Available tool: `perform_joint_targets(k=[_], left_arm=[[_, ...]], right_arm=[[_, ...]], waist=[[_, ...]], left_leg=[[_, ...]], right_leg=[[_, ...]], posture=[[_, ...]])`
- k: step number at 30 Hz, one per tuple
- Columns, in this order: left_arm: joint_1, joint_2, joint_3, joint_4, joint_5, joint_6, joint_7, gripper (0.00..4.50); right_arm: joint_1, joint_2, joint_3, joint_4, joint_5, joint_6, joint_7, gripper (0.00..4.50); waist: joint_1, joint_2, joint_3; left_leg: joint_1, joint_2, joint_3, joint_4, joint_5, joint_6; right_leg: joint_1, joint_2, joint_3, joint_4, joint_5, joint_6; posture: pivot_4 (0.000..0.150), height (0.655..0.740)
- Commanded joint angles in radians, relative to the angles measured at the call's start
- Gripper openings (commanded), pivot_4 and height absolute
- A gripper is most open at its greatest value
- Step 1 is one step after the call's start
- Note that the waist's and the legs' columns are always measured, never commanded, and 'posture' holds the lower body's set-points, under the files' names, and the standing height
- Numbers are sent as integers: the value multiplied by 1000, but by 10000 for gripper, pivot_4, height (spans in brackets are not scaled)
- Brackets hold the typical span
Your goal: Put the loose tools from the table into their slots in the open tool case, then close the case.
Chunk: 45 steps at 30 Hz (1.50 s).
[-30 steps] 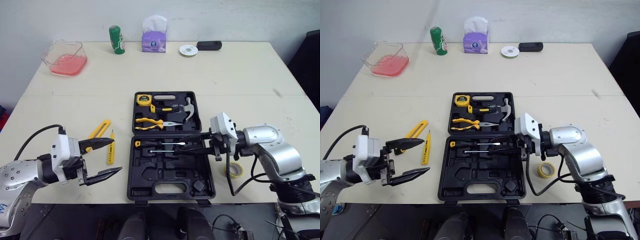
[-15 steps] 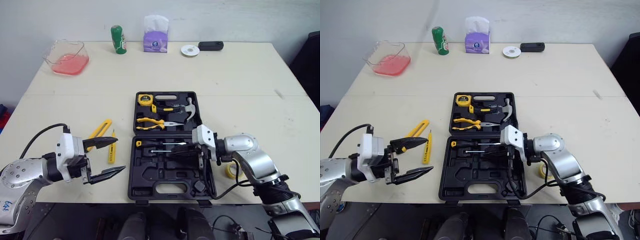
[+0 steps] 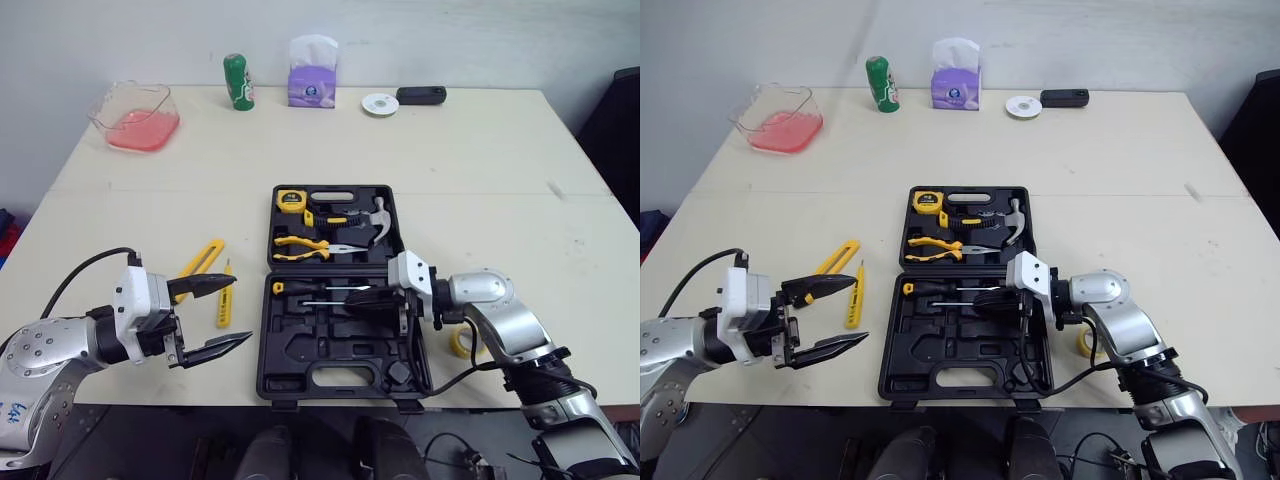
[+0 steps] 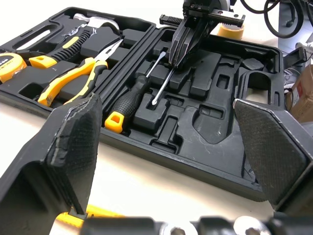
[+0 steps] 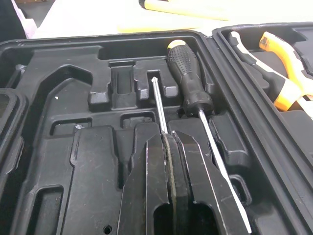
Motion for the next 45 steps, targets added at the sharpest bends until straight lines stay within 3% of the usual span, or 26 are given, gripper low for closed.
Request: perform_joint_targets(k=[1, 9, 14, 19, 24, 25, 26, 27, 28, 34, 36, 40, 45], left_arm=[[8, -2, 7, -34, -12, -5, 1, 45000], [9, 3, 5, -32, -7, -4, -2, 45000], [7, 4, 5, -23, -2, -9, -5, 45000], [7, 4, 12, -20, 15, -22, 2, 45000], [2, 26, 97, -12, -30, 12, 11, 45000], [13, 27, 126, 7, -24, 4, 10, 45000], [22, 26, 145, 19, -19, -2, 10, 45000], [35, 27, 169, 37, -15, -4, 5, 45000], [46, 26, 193, 59, -7, -12, 3, 45000], [105, 6, 337, 217, 54, -104, 22, 45000], [121, 0, 379, 278, 78, -141, 34, 45000], [157, 6, 498, 476, 112, -229, 51, 45000], [178, 63, 576, 725, 163, -303, 69, 45000]], right_arm=[[44, -14, 86, 42, -94, 77, -24, 253], [26, -2, 106, -34, -82, 175, -54, 253], [34, 8, 51, -51, -15, 80, -2, 253], [19, 11, -35, -79, 58, 18, 21, 253], [21, -77, -191, -213, 196, 74, 43, 253], [24, -112, -241, -235, 249, 156, 28, 253], [27, -136, -274, -249, 286, 219, 12, 6518], [37, -160, -301, -252, 282, 204, 14, 8182], [52, -191, -320, -249, 270, 199, 18, 13542], [135, -312, -518, -114, 220, 1, 38, 43708], [157, -340, -584, -34, 206, -99, 62, 44418], [150, -432, -715, 292, 151, -281, 20, 44418], [126, -525, -742, 598, 95, -452, 23, 44418]], waist=[[-1, -1, -3], [-3, -6, -11], [-3, -6, -10], [-3, -5, -9], [1, 1, -5], [2, 1, -4], [2, 2, -4], [1, 2, -4], [1, 2, -4], [1, 2, -2], [1, 2, -2], [-1, 2, -1], [-7, 2, -1]], left_leg=[[0, 0, 0, 0, 0, 0], [3, 2, -1, 0, -1, -2], [2, 3, -1, 0, -1, -3], [1, 2, 1, 0, -1, -2], [-2, 2, 0, 0, -1, -2], [-2, 2, 0, -1, -1, -2], [-3, 2, -1, -1, -1, -2], [-3, 2, -1, -1, -1, -2], [-3, 2, -1, -1, -1, -2], [-2, 2, 1, -1, -1, -1], [-2, 2, 2, -1, -1, -1], [-2, 2, 3, -1, -1, -1], [0, 2, 4, -1, -1, 0]], right_leg=[[0, 0, 0, 0, 0, 0], [2, 0, 0, 0, -1, -2], [1, 0, 0, 0, -1, -3], [-1, 0, 0, 1, -1, -3], [-3, 0, 0, 0, -1, -3], [-3, 0, -1, 0, -1, -3], [-3, 0, -1, -1, -1, -3], [-3, 0, -1, -1, -1, -3], [-3, 0, -1, -1, -1, -3], [-3, 0, -2, -1, -1, -3], [-3, 0, -1, -1, -1, -2], [-3, 0, -2, -1, -1, -2], [-3, -2, -1, -2, -1, -3]], posture=[[1500, 7400], [1500, 7400], [1500, 7400], [1500, 7400], [1500, 7400], [1500, 7400], [1500, 7400], [1500, 7400], [1500, 7400], [1500, 7400], [1500, 7400], [1500, 7400], [1500, 7400]])
